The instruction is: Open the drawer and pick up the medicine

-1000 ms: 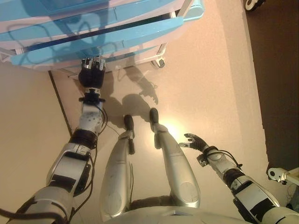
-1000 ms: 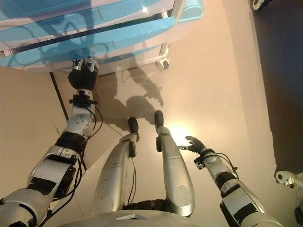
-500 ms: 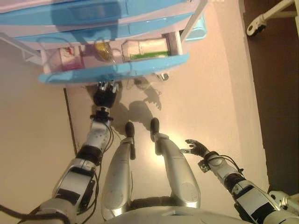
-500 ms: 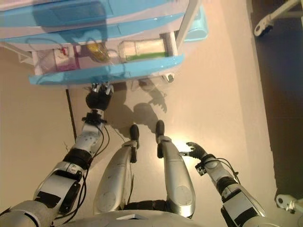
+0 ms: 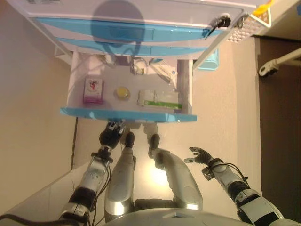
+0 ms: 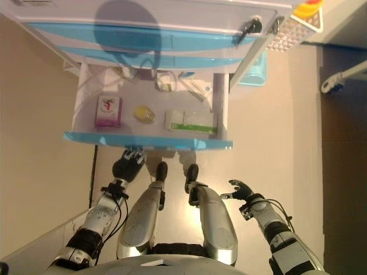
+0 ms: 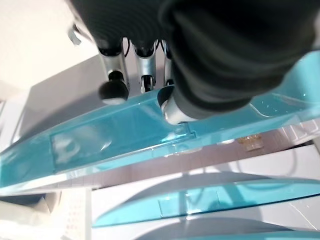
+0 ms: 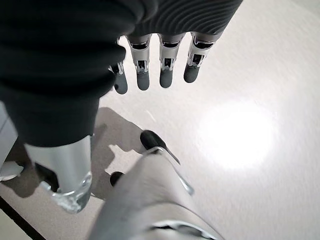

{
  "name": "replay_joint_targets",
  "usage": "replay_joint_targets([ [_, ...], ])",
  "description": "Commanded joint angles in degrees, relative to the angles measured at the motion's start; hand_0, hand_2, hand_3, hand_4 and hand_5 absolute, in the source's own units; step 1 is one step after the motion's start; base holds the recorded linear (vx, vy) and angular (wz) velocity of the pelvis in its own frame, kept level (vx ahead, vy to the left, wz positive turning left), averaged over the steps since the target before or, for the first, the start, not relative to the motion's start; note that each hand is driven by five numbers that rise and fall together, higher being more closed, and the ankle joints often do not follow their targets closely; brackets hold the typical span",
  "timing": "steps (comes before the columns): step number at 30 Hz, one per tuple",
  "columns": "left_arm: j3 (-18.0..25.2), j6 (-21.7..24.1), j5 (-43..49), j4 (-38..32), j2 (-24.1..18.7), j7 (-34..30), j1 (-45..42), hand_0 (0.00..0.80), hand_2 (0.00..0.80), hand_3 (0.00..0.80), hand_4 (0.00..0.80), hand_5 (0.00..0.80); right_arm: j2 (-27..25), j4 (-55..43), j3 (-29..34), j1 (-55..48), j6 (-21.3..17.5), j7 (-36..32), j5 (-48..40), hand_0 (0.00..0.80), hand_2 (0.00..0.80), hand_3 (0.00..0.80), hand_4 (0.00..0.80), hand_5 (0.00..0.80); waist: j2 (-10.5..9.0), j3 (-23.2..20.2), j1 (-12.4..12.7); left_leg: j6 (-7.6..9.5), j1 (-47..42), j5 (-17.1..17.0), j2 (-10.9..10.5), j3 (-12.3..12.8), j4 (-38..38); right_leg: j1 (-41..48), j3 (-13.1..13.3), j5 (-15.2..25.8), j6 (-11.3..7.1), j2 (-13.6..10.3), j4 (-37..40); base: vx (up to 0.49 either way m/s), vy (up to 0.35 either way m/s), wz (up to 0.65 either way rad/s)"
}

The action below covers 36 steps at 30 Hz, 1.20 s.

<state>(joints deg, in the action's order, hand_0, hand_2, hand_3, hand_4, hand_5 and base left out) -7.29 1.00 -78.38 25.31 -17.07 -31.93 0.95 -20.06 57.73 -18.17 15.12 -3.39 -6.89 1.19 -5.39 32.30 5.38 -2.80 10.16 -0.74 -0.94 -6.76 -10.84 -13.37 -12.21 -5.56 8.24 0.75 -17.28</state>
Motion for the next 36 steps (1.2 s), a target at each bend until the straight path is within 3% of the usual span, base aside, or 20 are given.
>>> replay_joint_targets([
  [1,15.66,9.71,-1.13,-25.83,-9.54,-13.15,-0.32,0.7,0.7,0.7,0.7,0.7,-4.29,4.32,0.88,-7.45,0.76,-1.34,1.27,0.0,0.0,0.0,0.0,0.0,7.41,-14.4,5.07,3.93,1.16,1.46,-5.4,-0.4,-0.79,7.04,-0.31,-2.32,-5.02,-4.09,1.32,0.125,0.039,0.24],
  [3,17.82,7.94,-0.56,-28.34,-10.46,-13.01,-2.89,0.706,0.706,0.706,0.706,0.706,-4.05,4.77,1.63,-8.28,1.27,-1.68,1.71,0.0,0.0,0.0,0.0,0.0,7.53,-16.3,5.68,3.87,-1.08,1.33,-5.51,-1.07,1.08,9.27,-0.44,-1.98,-5.49,-4.31,3.22,0.125,0.035,0.24],
  [6,20.4,6.98,1.69,-30.68,-11.52,-12.02,-6.22,0.791,0.791,0.791,0.791,0.791,-3.5,5.0,2.57,-9.51,1.88,-2.15,2.24,0.0,0.0,0.0,0.0,0.0,7.56,-18.73,6.4,3.86,-3.19,1.1,-5.7,-1.51,2.81,11.5,-0.59,-1.44,-5.92,-4.39,5.18,0.126,0.037,0.11],
  [11,22.96,3.78,2.51,-31.89,-12.75,-11.48,-9.11,0.8,0.8,0.8,0.8,0.8,-2.19,7.13,3.51,-10.85,1.45,-2.3,2.22,0.0,0.0,0.0,0.0,0.0,7.47,-21.52,7.14,4.2,-6.21,1.0,-5.9,-1.85,5.08,14.2,-1.0,-0.66,-6.36,-4.24,7.51,0.111,0.036,0.05],
  [16,23.89,1.79,2.86,-30.83,-13.51,-9.55,-10.12,0.8,0.8,0.8,0.8,0.8,-1.63,8.86,4.34,-11.74,0.45,-2.17,1.95,0.0,0.0,0.0,0.0,0.0,7.43,-22.53,7.07,4.71,-8.3,0.89,-6.05,-2.01,6.94,15.57,-0.93,0.11,-6.85,-4.1,9.01,0.06,0.035,0.02],
  [21,22.39,0.69,9.13,-26.46,-14.17,-5.59,-10.99,0.8,0.8,0.8,0.8,0.8,-1.78,9.34,5.18,-12.45,-0.4,-1.93,1.69,0.0,0.0,0.0,0.0,0.0,7.34,-23.1,6.42,5.14,-9.56,0.57,-5.88,-1.71,8.52,15.95,-0.43,1.11,-7.5,-3.95,9.95,0.053,0.037,0.01],
  [22,21.54,0.33,11.23,-24.89,-14.14,-4.54,-11.17,0.599,0.599,0.599,0.599,0.599,-2.03,9.47,5.53,-12.6,-0.78,-2.13,1.69,0.0,0.0,0.0,0.0,0.0,7.32,-23.16,6.14,5.2,-9.86,0.41,-5.76,-1.59,9.07,15.9,-0.23,1.42,-7.72,-3.87,10.13,0.059,0.039,0.01],
  [24,20.27,-0.22,14.95,-23.21,-14.28,-2.14,-11.41,0.549,0.549,0.549,0.549,0.549,-2.29,9.48,5.96,-12.81,-1.17,-2.28,1.48,0.0,0.0,0.0,0.0,0.0,7.35,-23.19,5.83,5.25,-10.23,-0.03,-5.54,-1.48,10.02,15.84,0.0,1.82,-7.94,-3.71,10.39,0.054,0.032,0.0],
  [25,19.35,-0.67,17.17,-22.18,-14.23,-0.62,-11.53,0.408,0.408,0.408,0.408,0.408,-2.51,9.42,6.11,-12.86,-1.39,-2.39,1.19,0.0,0.0,0.0,0.0,0.0,7.41,-23.16,5.62,5.26,-10.38,-0.31,-5.36,-1.34,10.46,15.75,0.19,2.05,-8.05,-3.62,10.51,0.041,0.028,-0.04],
  [26,17.62,-1.19,20.35,-20.32,-14.26,0.65,-11.49,0.0,0.0,0.0,0.0,0.0,-2.63,9.48,6.32,-12.96,-1.9,-2.49,1.06,0.0,0.0,0.0,0.0,0.0,7.44,-23.11,5.31,5.22,-10.48,-0.69,-5.1,-1.09,11.2,15.54,0.26,2.28,-8.22,-3.49,10.63,0.031,0.029,-0.03],
  [29,13.44,-2.12,26.65,-14.6,-14.08,4.74,-10.68,0.0,0.0,0.0,0.0,0.0,-3.13,9.68,7.1,-12.93,-2.83,-2.73,0.74,0.0,0.0,0.0,0.0,0.0,7.42,-22.99,4.41,5.39,-10.26,-0.92,-4.91,-0.32,11.67,14.8,0.79,2.71,-8.57,-3.35,10.71,0.003,0.012,0.0],
  [32,9.23,-1.36,32.8,-4.84,-13.77,10.75,-8.08,0.0,0.0,0.0,0.0,0.0,-3.72,9.98,6.99,-12.53,-3.69,-3.35,1.06,0.0,0.0,0.0,0.0,0.0,7.13,-22.2,2.94,5.92,-9.64,-0.11,-4.89,1.23,10.18,13.41,1.87,2.93,-8.77,-3.44,9.71,0.002,0.037,-0.02],
  [36,6.94,0.74,39.25,10.32,-11.85,16.93,-4.13,0.0,0.0,0.0,0.0,0.0,-3.82,10.47,7.21,-12.26,-4.88,-3.72,1.97,0.0,0.0,0.0,0.0,0.0,6.63,-21.29,0.95,6.4,-9.74,0.69,-4.75,2.91,9.27,12.5,3.34,3.2,-9.16,-3.34,8.84,0.026,0.033,-0.18],
])
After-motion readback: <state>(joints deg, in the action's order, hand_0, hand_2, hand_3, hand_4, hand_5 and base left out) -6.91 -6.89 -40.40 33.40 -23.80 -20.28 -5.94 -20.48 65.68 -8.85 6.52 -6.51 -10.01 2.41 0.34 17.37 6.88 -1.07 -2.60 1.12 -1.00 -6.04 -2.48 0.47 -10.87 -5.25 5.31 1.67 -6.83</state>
